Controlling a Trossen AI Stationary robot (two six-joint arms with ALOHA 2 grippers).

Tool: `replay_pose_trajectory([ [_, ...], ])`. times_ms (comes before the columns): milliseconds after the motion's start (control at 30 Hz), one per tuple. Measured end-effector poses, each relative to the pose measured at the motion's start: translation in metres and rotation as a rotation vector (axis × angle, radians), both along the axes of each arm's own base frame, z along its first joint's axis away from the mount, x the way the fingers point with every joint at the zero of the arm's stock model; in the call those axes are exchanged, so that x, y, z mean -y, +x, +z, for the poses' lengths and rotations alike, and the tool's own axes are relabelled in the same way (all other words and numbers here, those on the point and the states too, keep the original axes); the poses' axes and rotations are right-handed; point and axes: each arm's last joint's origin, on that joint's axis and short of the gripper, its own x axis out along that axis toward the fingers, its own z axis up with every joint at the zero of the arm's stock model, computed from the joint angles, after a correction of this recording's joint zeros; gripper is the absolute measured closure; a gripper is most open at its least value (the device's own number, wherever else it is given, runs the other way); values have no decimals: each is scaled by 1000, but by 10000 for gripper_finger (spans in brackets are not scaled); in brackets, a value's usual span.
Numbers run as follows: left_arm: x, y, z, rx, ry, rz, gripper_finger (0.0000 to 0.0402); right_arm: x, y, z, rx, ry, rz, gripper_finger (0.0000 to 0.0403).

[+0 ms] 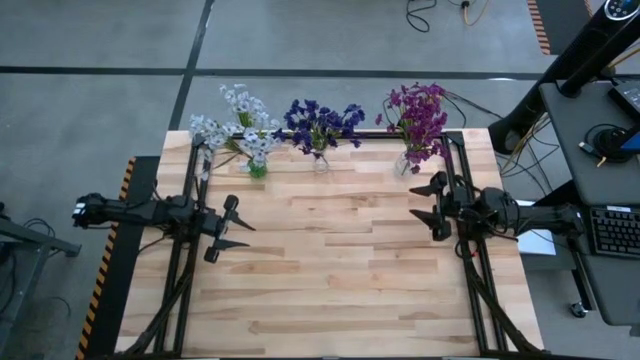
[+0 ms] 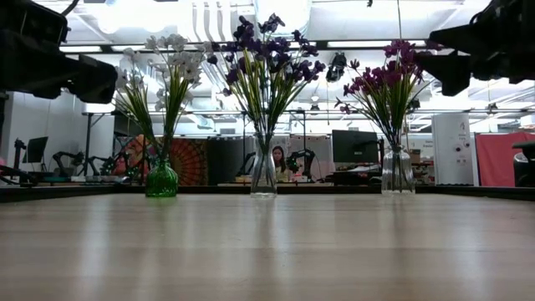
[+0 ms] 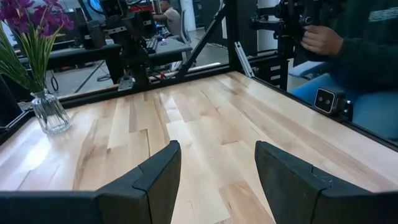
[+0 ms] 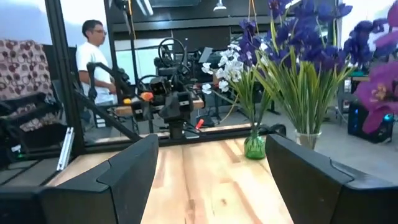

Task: Sort flowers into vase by color
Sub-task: Return to Home Position

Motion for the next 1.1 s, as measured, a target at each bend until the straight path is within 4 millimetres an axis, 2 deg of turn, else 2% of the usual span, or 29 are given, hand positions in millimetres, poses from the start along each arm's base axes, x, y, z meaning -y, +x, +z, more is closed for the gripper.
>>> replay_pose_trajectory([
  [133, 0, 0, -1, -8, 1, 0, 212, 0, 1, -4, -27, 74, 10, 115],
  [267, 0, 1, -1, -17, 2, 0, 212, 2, 2, -14, -118, 158, -89, 115],
  [533, 0, 2, -3, -32, 3, 0, 212, -4, 1, -16, -157, -21, 12, 115],
  [1100, 0, 4, -5, -57, 6, 0, 212, -6, 2, -17, -163, -51, 24, 115],
])
